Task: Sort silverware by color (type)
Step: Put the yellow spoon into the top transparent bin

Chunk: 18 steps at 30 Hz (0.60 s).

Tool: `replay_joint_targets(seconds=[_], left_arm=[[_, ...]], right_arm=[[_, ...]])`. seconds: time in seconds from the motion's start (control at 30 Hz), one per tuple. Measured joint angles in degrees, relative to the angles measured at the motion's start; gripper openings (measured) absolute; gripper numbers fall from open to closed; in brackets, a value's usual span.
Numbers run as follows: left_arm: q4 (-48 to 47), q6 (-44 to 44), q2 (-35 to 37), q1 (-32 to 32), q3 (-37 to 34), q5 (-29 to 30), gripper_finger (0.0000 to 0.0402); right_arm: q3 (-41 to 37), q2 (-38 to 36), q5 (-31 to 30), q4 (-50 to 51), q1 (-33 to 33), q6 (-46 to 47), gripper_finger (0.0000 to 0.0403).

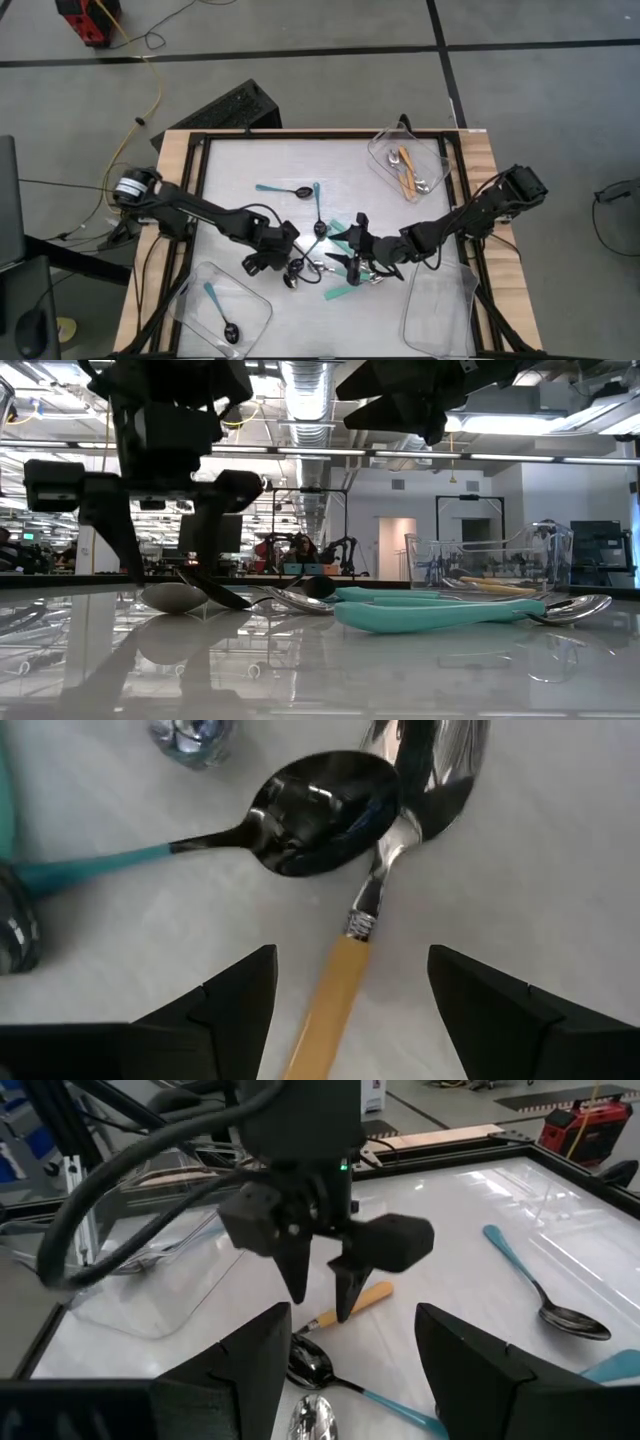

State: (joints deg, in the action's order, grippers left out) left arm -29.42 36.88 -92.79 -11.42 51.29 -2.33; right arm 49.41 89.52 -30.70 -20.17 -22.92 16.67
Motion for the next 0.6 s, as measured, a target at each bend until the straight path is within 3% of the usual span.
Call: replay_joint_targets(seconds=[0.27,0.6], left_arm=[[0.7,3.7,-1.8,0.3,0.0,-0.1,0.0237],[1.3,6.3,-2.2,2.7,0.0,-2.6,0.0147]], right_arm=[[0.0,0.0,0.0,0.0,0.0,0.0,0.024],[0.0,0.0,0.7,0.2,0.0,1.3,0.024]])
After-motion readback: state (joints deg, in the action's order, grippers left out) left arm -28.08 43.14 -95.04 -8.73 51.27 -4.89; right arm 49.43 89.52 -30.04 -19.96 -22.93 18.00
